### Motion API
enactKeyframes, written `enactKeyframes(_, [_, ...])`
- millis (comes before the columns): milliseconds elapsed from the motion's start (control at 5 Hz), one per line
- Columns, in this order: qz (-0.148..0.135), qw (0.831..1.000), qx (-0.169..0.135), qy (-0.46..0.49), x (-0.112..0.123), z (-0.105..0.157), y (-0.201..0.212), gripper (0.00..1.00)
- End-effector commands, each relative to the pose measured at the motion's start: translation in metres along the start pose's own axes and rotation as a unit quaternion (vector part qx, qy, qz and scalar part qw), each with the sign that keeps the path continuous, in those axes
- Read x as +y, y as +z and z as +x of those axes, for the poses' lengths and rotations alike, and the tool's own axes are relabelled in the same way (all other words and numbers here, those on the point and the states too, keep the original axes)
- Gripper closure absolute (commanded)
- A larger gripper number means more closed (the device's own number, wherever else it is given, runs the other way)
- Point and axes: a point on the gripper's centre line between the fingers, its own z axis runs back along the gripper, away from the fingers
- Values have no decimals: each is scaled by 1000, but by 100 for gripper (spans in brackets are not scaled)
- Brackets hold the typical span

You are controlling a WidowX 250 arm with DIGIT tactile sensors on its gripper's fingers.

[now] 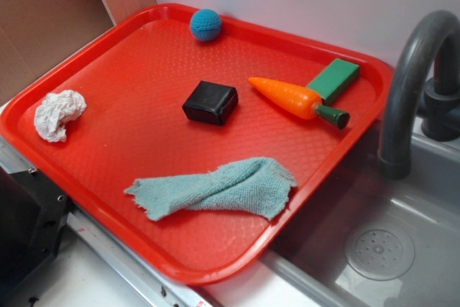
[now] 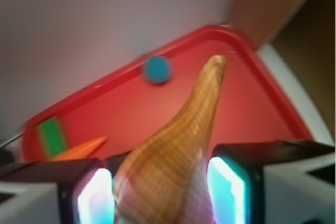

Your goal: Grab the shell.

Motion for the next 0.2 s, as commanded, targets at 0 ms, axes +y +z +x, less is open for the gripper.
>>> enactKeyframes(0, [-6,1000,3,-18,10,3,1,100])
